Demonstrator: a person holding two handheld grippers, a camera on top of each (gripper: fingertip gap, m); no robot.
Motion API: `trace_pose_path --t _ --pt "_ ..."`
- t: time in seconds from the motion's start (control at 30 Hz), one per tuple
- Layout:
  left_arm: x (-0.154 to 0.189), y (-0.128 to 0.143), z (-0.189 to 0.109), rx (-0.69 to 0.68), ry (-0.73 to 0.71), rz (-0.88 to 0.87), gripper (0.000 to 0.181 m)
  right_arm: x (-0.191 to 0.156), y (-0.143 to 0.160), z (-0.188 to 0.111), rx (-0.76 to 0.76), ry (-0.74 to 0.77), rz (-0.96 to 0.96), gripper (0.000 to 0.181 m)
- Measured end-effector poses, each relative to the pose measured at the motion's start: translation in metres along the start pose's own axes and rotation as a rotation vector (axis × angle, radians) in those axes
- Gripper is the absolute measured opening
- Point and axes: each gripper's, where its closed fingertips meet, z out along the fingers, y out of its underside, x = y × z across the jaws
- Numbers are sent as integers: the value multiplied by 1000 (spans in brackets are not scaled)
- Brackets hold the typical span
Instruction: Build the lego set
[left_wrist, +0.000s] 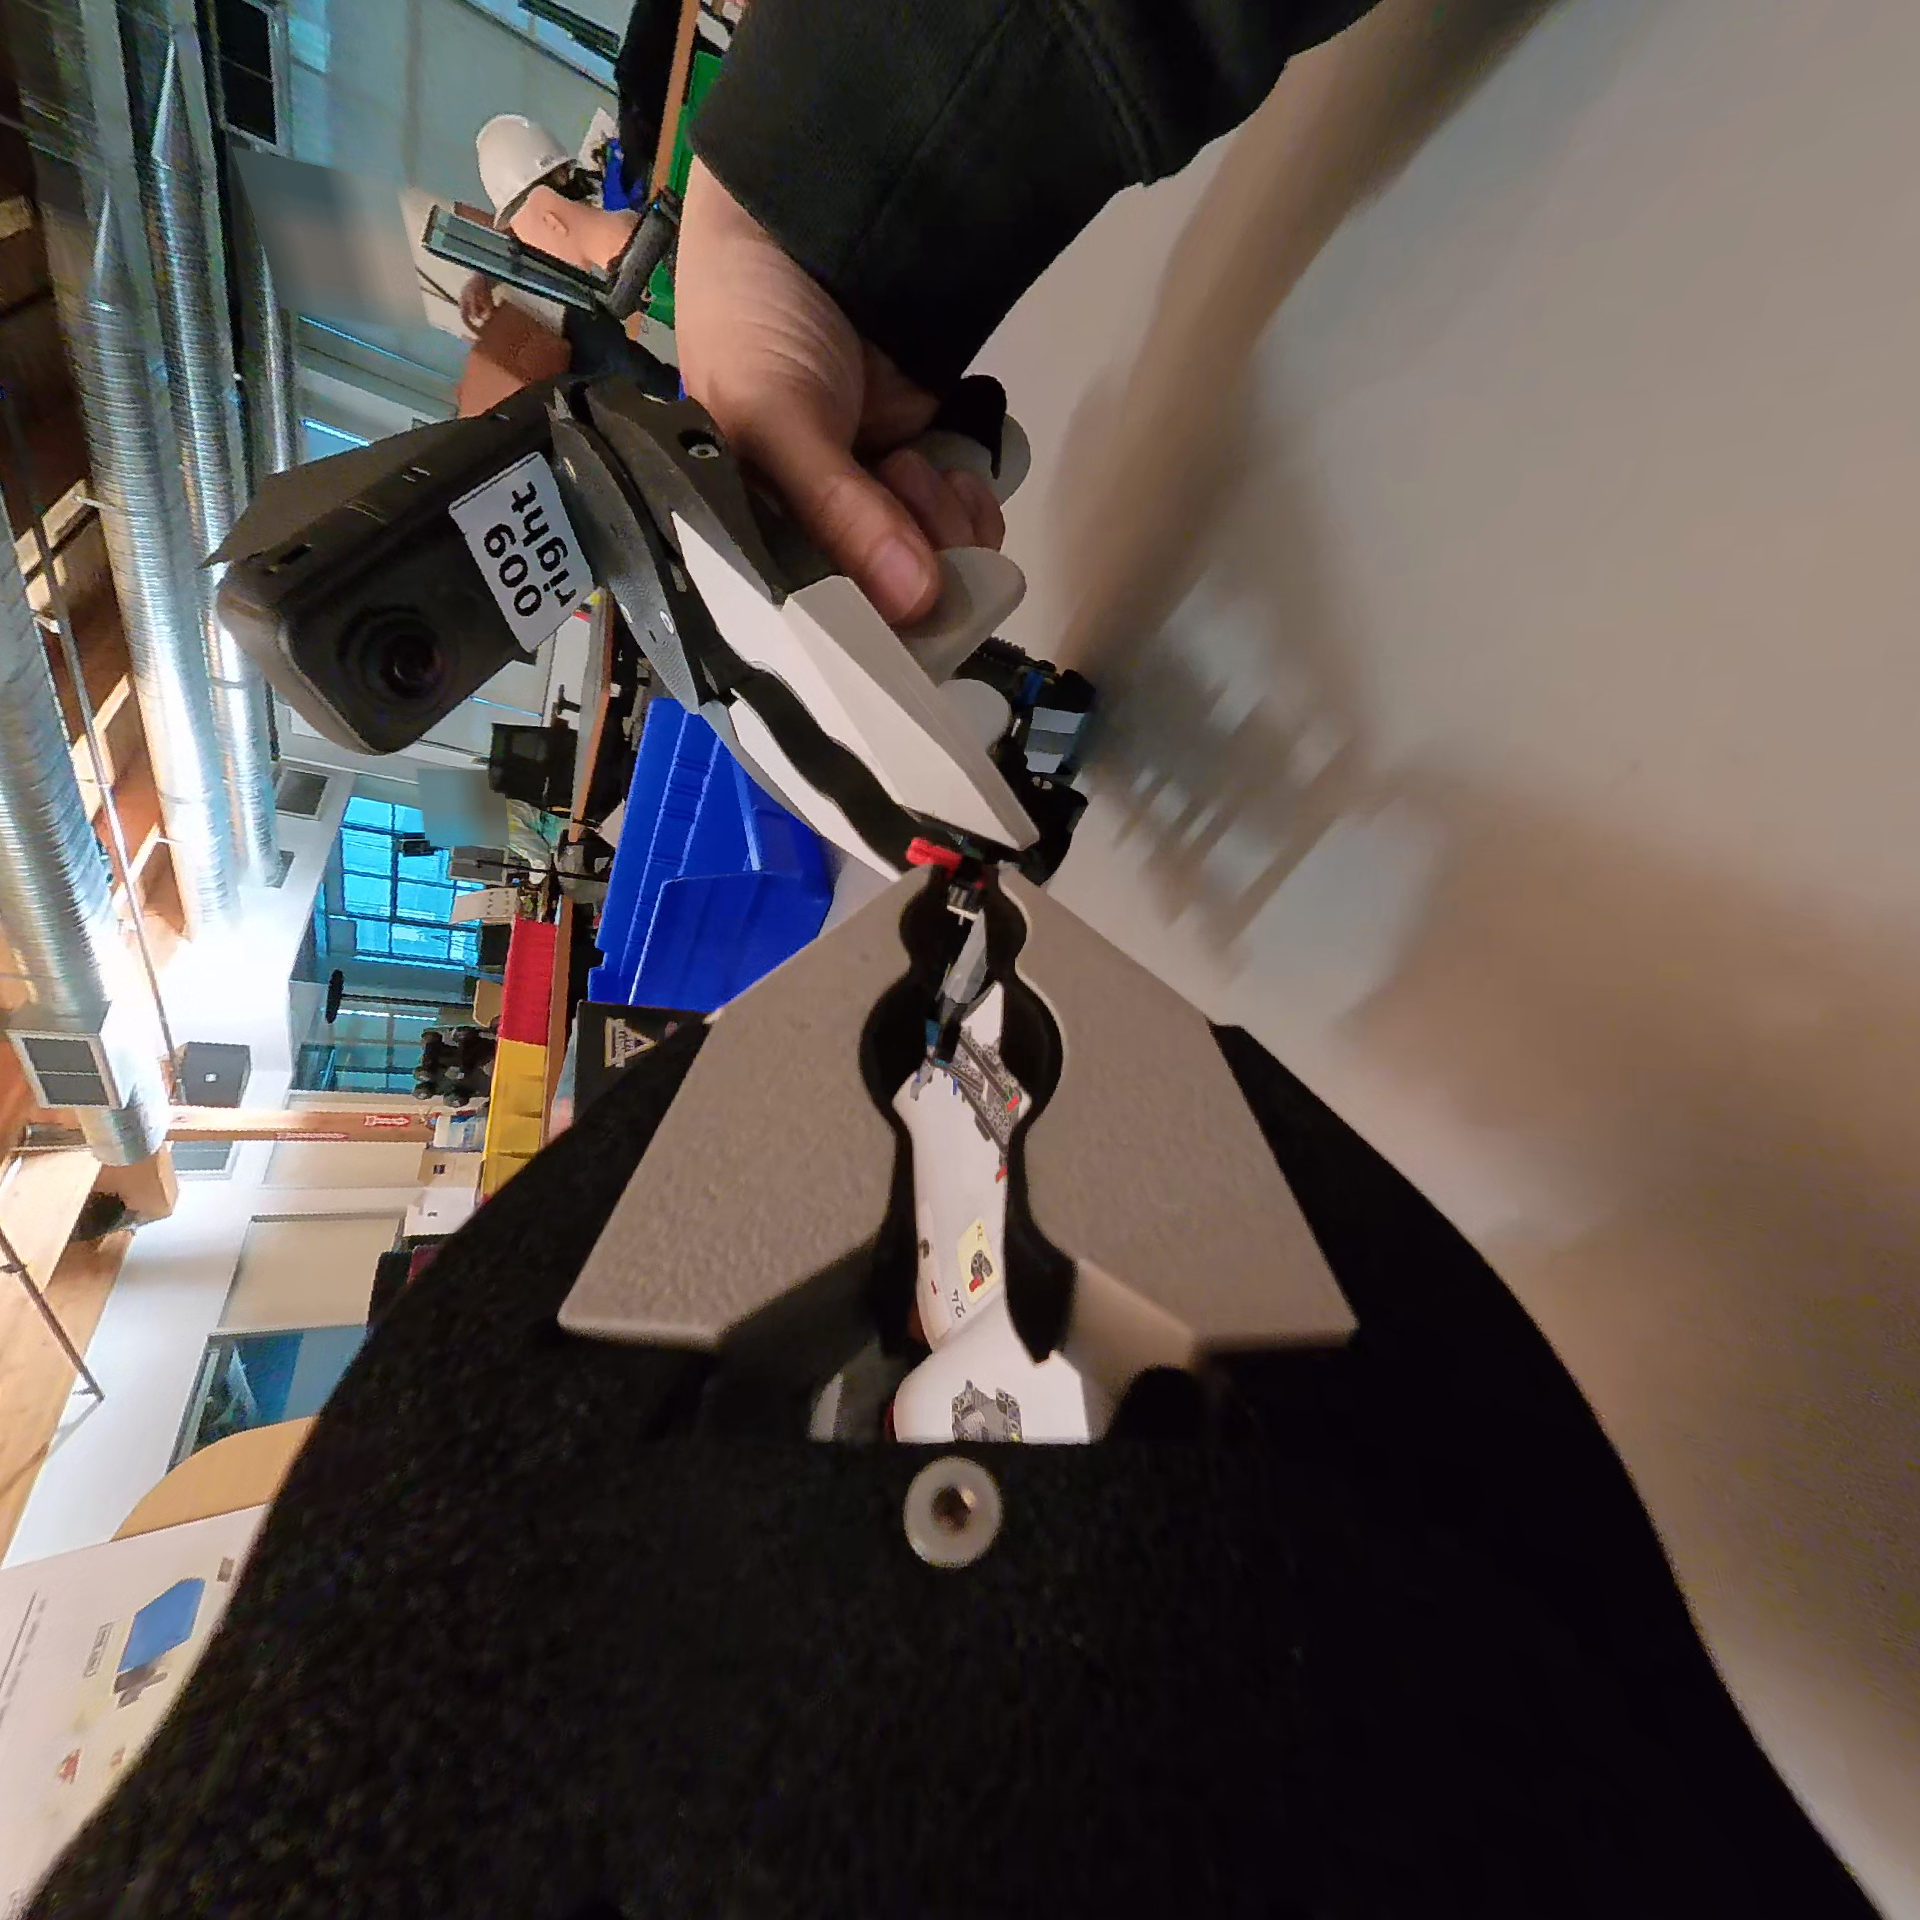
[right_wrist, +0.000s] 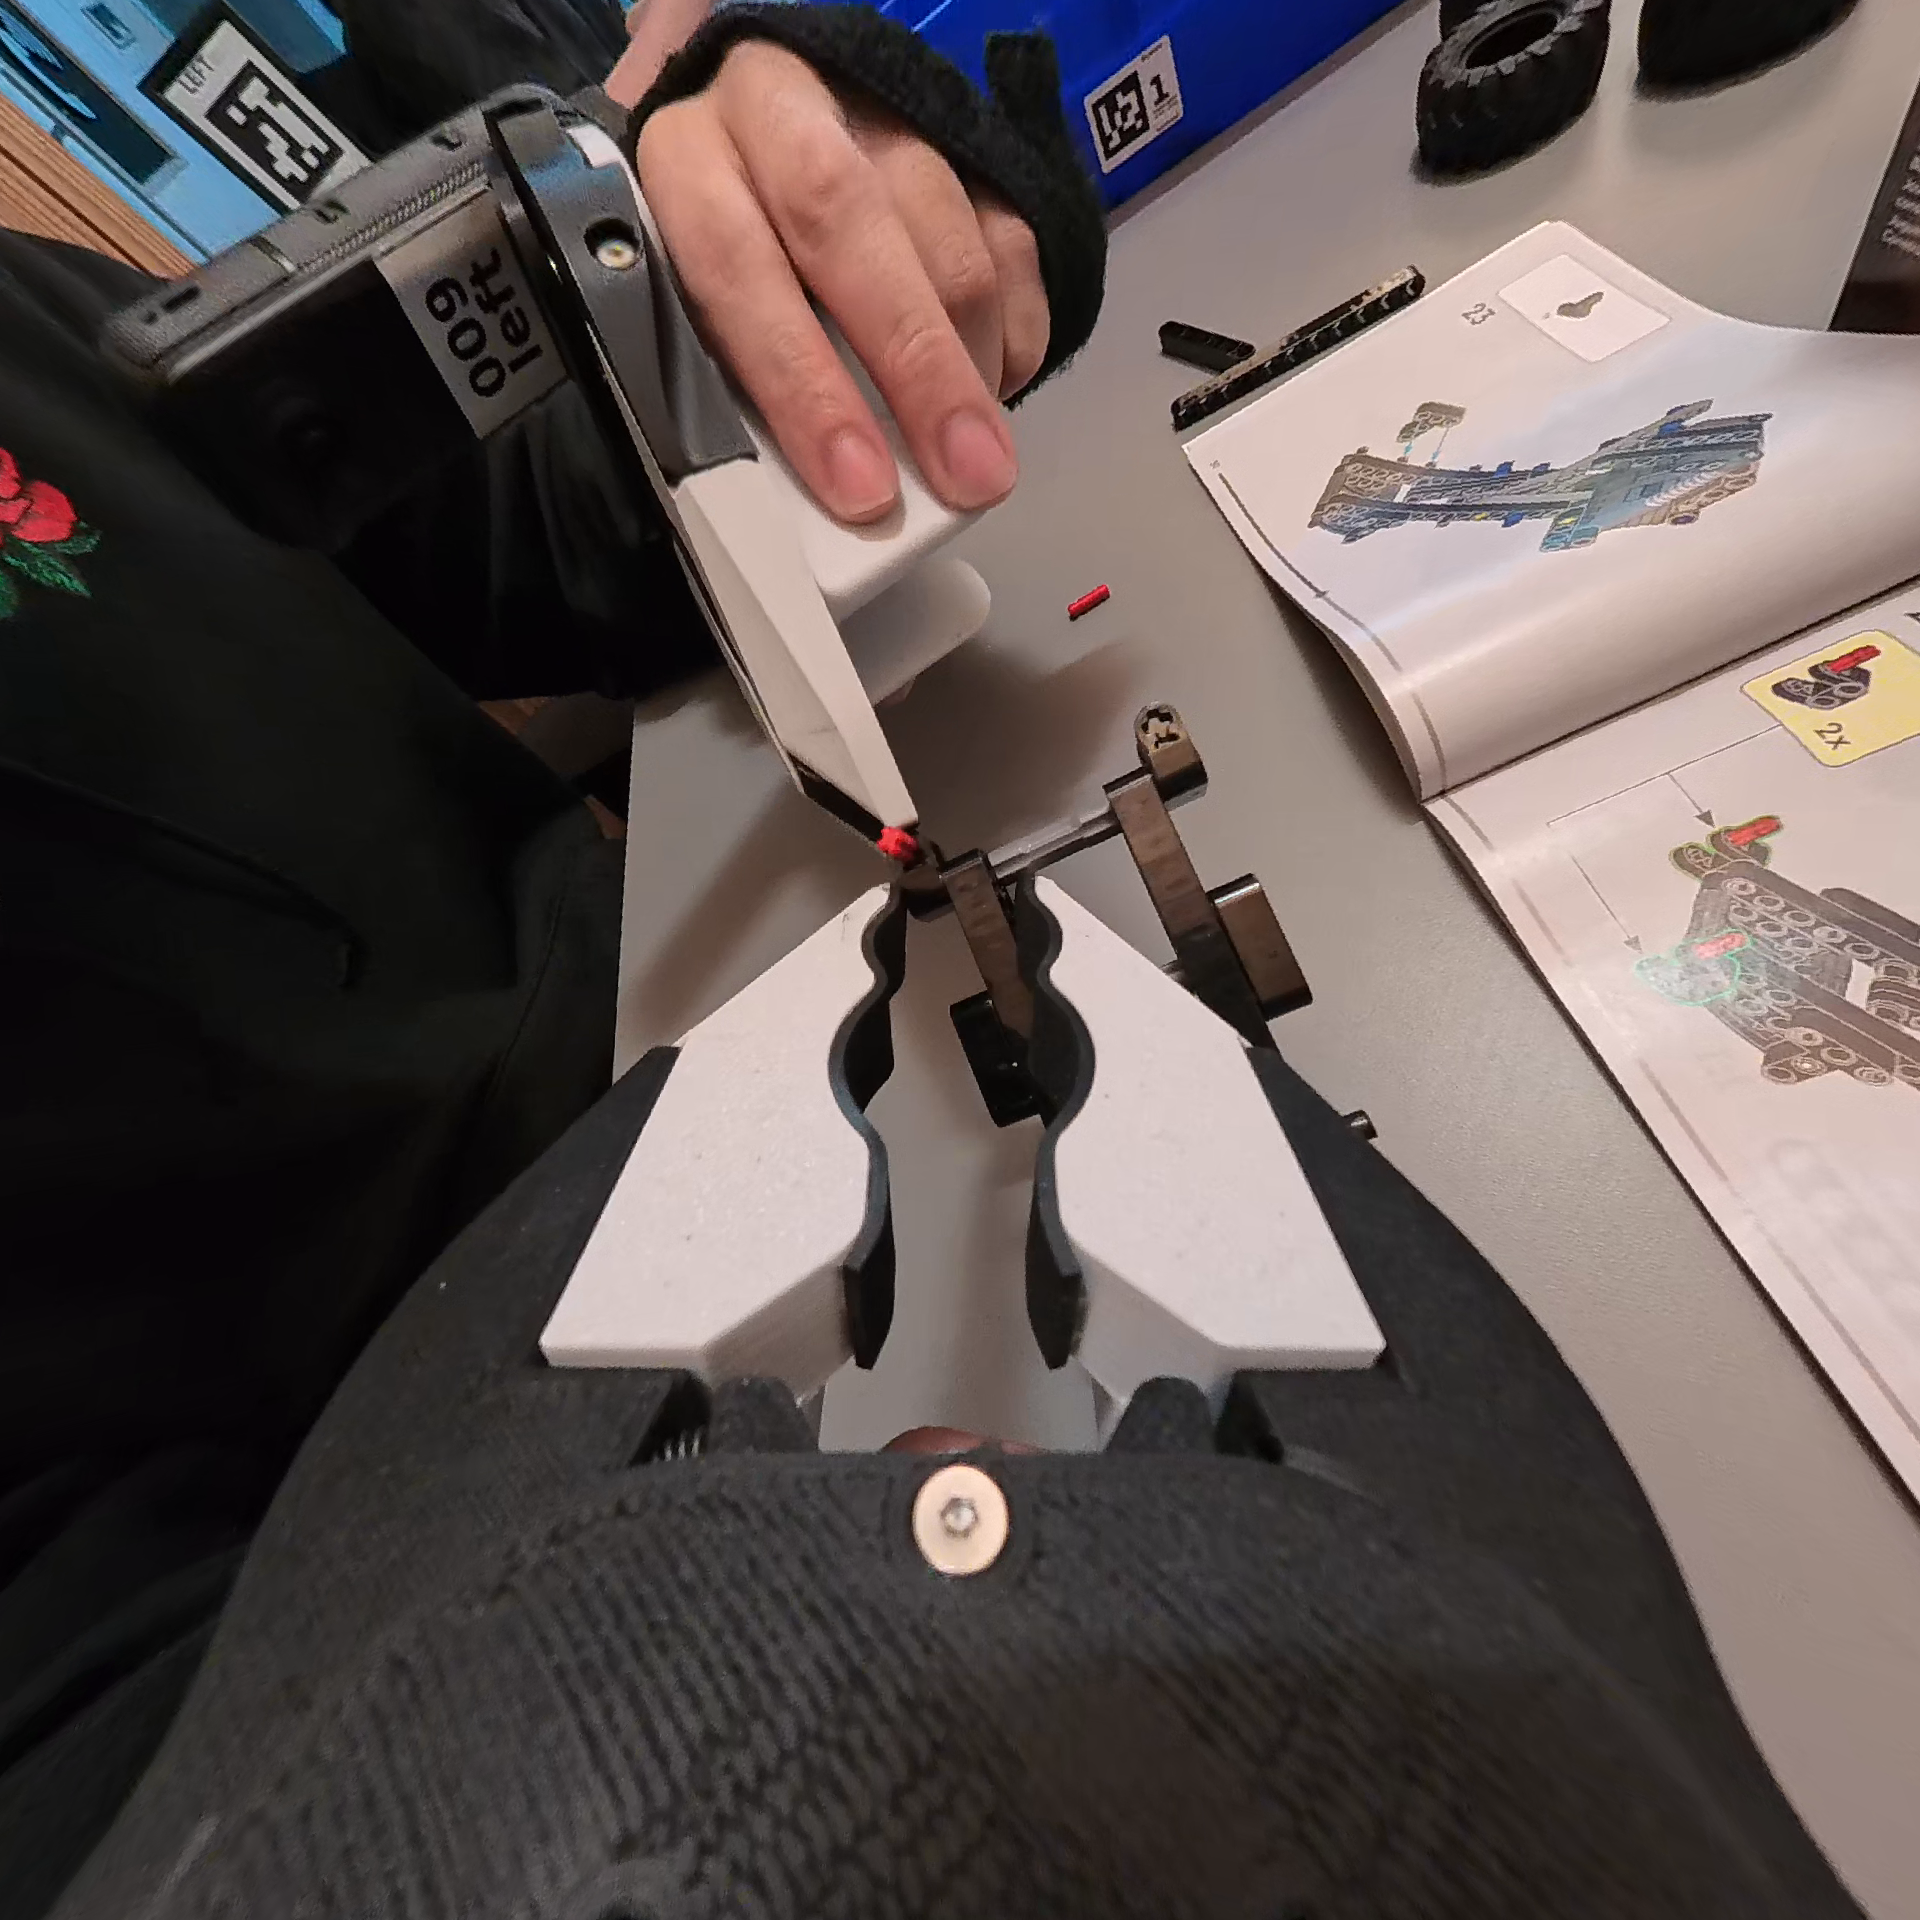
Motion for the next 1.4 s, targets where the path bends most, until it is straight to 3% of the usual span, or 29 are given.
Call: trace_pose_path --t 1.4 --pt "-1 1 0 19 -43 -18 2 0 0 0 18 21 -6 19"
